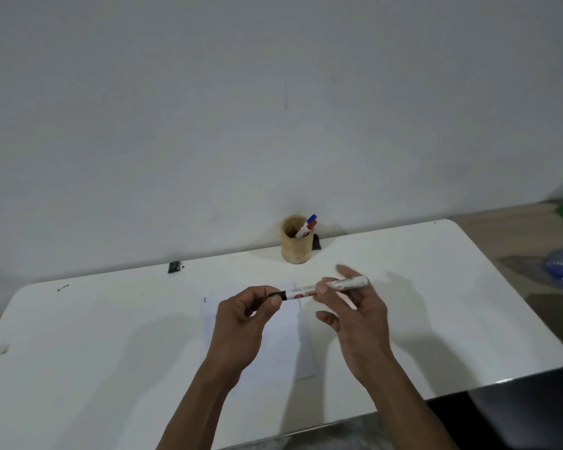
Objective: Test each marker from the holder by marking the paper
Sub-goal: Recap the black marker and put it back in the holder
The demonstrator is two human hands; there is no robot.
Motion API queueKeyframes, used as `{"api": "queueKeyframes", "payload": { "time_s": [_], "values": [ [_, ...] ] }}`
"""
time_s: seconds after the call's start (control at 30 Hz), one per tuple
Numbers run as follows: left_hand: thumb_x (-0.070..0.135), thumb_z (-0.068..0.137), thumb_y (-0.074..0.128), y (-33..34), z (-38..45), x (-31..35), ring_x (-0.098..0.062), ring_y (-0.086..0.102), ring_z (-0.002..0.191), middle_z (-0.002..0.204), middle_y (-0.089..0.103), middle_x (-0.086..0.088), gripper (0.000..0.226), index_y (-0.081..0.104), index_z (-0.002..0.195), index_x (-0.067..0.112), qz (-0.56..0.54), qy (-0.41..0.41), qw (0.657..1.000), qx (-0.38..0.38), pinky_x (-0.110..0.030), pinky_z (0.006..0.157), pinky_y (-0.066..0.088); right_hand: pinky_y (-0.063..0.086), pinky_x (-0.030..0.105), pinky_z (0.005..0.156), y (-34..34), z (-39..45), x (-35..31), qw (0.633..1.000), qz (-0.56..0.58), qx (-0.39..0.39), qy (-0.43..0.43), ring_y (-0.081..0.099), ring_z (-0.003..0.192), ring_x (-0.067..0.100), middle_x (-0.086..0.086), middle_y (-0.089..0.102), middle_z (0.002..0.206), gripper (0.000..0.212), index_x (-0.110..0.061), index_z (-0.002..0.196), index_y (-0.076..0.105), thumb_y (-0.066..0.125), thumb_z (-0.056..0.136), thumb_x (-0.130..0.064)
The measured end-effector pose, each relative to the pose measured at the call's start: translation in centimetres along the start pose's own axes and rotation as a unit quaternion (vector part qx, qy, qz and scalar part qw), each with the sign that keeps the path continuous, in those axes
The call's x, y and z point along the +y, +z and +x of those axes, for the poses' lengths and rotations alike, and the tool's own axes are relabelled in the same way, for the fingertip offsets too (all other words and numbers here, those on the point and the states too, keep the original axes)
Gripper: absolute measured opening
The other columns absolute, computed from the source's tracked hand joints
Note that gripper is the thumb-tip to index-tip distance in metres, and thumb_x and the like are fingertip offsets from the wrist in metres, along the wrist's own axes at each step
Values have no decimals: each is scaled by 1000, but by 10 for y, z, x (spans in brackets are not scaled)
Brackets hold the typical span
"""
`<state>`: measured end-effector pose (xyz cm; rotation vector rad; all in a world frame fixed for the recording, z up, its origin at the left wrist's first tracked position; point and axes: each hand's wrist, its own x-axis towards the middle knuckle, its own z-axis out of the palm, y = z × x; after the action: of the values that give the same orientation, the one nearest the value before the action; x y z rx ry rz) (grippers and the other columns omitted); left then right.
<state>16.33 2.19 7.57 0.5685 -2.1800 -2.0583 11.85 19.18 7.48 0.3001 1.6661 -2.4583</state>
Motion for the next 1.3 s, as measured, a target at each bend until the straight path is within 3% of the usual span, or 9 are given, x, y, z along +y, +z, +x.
{"api": "queueKeyframes", "payload": {
  "time_s": [0.1,0.23,0.33,0.47,0.57,0.67,0.8,1.0,1.3],
  "values": [
    [15,91,69,5,3,7,-14,67,82,83,76,-5,10,77,88,20,7,1,1000,17,-35,86,54,56,20,77,-22,17,-14,979,-167,18,-118,67,99,8,-5,71,109,42,-29,107,67,88,74,-13],
    [14,91,69,13,13,26,-14,73,81,80,78,-1,10,77,87,20,58,36,997,35,-19,77,56,47,34,88,-24,48,-11,780,-497,-59,-375,62,105,16,-11,74,104,25,-30,97,77,86,74,-37],
    [19,90,71,18,32,37,-11,73,77,77,78,4,7,77,86,22,114,66,990,48,-17,72,57,50,38,80,-7,65,-1,726,-523,-84,-439,68,89,21,-8,77,88,19,-22,92,78,79,77,-33],
    [24,84,77,18,65,48,-4,72,80,83,78,8,6,77,90,22,138,81,986,35,-19,74,56,58,36,67,9,88,4,744,-508,-94,-424,68,80,19,-1,76,91,28,-19,116,71,75,89,-23],
    [26,79,82,14,92,43,0,70,86,92,76,11,26,72,103,24,147,68,986,29,-26,77,59,57,24,76,20,105,-6,822,-450,-76,-339,70,88,8,-7,74,97,53,-38,142,46,65,97,-18],
    [30,77,84,14,123,23,-5,68,90,102,72,9,45,66,117,21,180,62,981,42,-32,80,60,49,7,75,33,131,-16,881,-369,-4,-297,69,85,-3,-10,73,92,64,-35,147,39,69,94,-13],
    [33,77,83,32,159,-2,-13,62,102,125,65,-2,67,53,135,17,231,56,971,24,-26,84,50,47,3,67,49,168,-21,909,-318,56,-262,71,80,-4,1,72,104,54,-26,135,48,74,90,-9],
    [21,81,80,57,187,-7,-24,54,121,127,60,-2,61,52,135,13,243,75,967,-20,-26,88,39,46,1,63,54,204,-3,897,-355,71,-254,69,74,-5,-6,70,92,37,-21,125,56,70,93,-9],
    [26,78,82,64,203,-32,0,55,106,110,55,32,54,57,126,30,211,144,967,3,-8,85,38,55,7,72,42,223,24,885,-389,68,-245,71,80,5,-4,73,88,23,-11,112,69,75,90,-12]
  ]
}}
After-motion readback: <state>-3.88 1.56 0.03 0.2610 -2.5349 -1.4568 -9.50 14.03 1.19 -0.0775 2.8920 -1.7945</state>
